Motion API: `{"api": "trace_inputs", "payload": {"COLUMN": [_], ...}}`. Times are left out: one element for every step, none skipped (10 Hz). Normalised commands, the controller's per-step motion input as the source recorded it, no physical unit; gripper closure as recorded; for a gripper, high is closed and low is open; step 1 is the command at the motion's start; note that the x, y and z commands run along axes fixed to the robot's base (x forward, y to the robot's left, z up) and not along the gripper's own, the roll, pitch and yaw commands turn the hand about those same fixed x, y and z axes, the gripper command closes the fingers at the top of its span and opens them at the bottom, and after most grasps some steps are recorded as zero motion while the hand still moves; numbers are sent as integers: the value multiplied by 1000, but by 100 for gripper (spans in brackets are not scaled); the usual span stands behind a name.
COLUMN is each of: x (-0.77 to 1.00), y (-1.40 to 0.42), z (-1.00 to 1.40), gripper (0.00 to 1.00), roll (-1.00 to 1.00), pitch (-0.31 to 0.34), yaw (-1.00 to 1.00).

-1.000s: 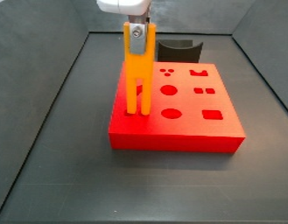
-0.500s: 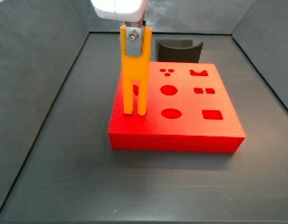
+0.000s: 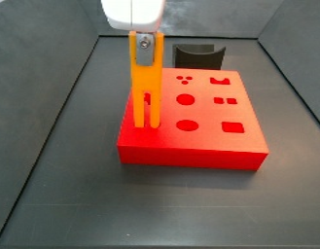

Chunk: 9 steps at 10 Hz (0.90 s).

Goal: Insert the square-circle object.

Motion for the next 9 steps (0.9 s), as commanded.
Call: {"api": "trace_inputs", "payload": {"x": [94,0,-3,0,43,66,9,0,0], "y": [0,-57,-186,-143,-111,-63,-40,-40,-34], "z": [0,-414,-680,-683,-654,-617,-589,-637,-677], "gripper": [100,100,100,100,100,100,100,100,100], "roll": [0,0,0,0,0,36,63,79,66], "pitch": [0,-79,-160,-153,-153,-100,-43,-19,-11], "yaw": [0,-60,-103,-117,-154,-151,-114,-109,-97]}}
